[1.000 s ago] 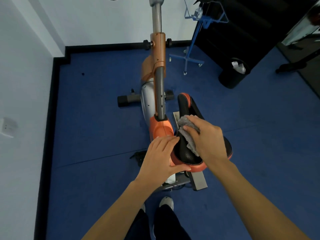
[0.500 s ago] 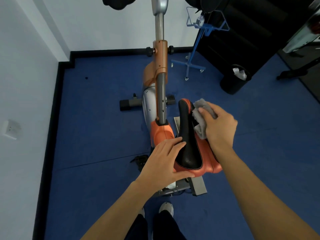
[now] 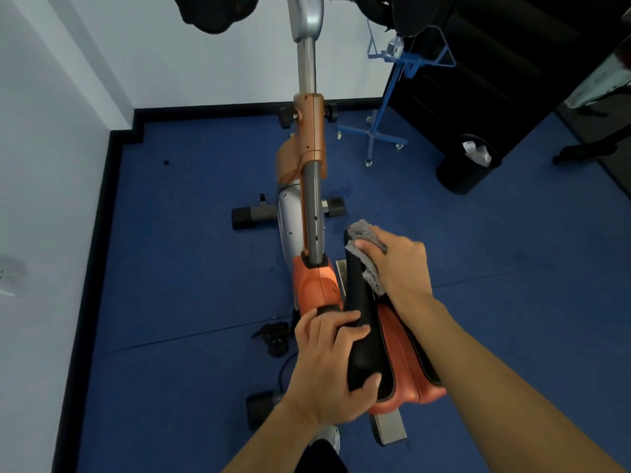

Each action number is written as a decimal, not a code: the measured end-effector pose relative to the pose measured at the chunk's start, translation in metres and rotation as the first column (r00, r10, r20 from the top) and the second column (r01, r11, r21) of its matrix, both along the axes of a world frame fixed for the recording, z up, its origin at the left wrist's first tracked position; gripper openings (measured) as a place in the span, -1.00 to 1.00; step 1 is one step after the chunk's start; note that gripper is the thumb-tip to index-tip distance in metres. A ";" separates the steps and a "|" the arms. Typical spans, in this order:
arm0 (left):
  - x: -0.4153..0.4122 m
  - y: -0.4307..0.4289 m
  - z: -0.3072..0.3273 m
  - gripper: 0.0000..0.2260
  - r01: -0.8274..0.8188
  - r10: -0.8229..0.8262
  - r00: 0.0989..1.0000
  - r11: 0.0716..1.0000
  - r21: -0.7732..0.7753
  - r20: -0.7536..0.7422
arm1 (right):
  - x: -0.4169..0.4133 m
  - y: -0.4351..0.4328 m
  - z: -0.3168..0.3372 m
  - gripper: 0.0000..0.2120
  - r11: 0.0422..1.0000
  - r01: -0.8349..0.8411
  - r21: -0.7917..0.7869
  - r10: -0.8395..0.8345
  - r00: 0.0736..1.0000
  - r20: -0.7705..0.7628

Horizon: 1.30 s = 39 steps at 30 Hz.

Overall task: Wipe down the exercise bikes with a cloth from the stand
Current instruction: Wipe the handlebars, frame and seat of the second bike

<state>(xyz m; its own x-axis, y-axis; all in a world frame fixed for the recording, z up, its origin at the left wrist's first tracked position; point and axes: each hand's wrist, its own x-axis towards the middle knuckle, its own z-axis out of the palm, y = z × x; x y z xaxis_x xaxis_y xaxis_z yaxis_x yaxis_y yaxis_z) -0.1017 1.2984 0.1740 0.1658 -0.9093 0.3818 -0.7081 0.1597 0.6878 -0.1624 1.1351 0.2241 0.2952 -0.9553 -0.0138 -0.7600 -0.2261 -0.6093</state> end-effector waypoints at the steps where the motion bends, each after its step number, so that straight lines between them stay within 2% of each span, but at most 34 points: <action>1: 0.000 -0.001 -0.002 -0.60 -0.003 0.003 1.000 1.000 -0.022 -0.014 | 0.000 -0.004 -0.002 -0.67 1.000 -0.005 0.003 0.005 1.000 -0.010; 4: 0.001 -0.005 -0.006 -0.61 -0.014 0.013 1.000 0.999 -0.048 -0.019 | 0.009 -0.016 -0.005 -0.72 1.000 -0.016 -0.004 0.016 1.000 -0.007; 7: 0.001 -0.003 -0.004 -0.57 -0.019 0.020 1.000 1.000 -0.012 0.003 | 0.016 -0.029 0.003 -0.65 0.996 -0.002 0.085 -0.002 0.999 0.048; 10: 0.001 0.000 -0.001 -0.57 -0.021 0.021 1.000 1.000 0.011 0.013 | 0.013 -0.024 0.010 -0.68 1.000 0.019 0.022 -0.020 0.997 0.070; 14: 0.000 -0.001 -0.004 -0.59 -0.025 0.025 1.000 1.000 -0.006 0.000 | 0.014 -0.008 0.003 -0.79 0.997 -0.068 -0.027 0.068 0.998 0.013; 17: -0.001 -0.001 -0.007 -0.60 -0.023 0.022 0.999 1.000 -0.008 -0.025 | 0.016 -0.019 0.001 -0.77 0.996 -0.054 0.068 0.050 0.996 0.072; 22: 0.001 -0.002 -0.006 -0.57 -0.022 0.022 1.000 1.000 0.019 -0.017 | 0.027 -0.046 0.001 -0.66 0.966 -0.054 0.251 0.044 0.998 0.047; 25: 0.002 -0.001 -0.002 -0.54 -0.020 0.020 1.000 0.999 0.036 0.001 | 0.017 -0.054 0.012 -0.63 0.950 0.042 0.310 -0.096 0.983 0.159; 27: 0.003 -0.001 -0.001 -0.58 -0.016 0.016 1.000 0.999 0.036 -0.003 | -0.001 -0.047 0.023 -0.66 0.950 0.156 0.272 -0.227 0.941 0.252; 29: 0.003 -0.002 -0.002 -0.60 -0.017 0.017 1.000 0.999 0.032 0.003 | -0.020 -0.030 0.032 -0.66 0.961 0.181 0.210 -0.237 0.930 0.281; 33: 0.003 0.000 -0.002 -0.59 -0.014 0.014 1.000 1.000 0.027 0.014 | -0.052 0.013 0.046 -0.84 0.976 0.114 0.187 -0.156 0.961 0.226; 36: 0.002 0.000 -0.003 -0.60 -0.013 0.013 1.000 1.000 0.022 0.011 | -0.063 0.045 0.044 -0.89 0.981 0.046 0.188 -0.080 0.981 0.179; 37: 0.002 0.000 -0.003 -0.61 -0.014 0.014 1.000 1.000 0.021 0.009 | -0.063 0.053 0.041 -0.89 0.983 0.024 0.180 -0.047 0.991 0.126; 39: 0.002 -0.001 -0.003 -0.58 -0.011 0.010 1.000 1.000 0.019 0.007 | -0.060 0.060 0.030 -0.77 0.996 -0.021 0.088 0.031 0.992 -0.119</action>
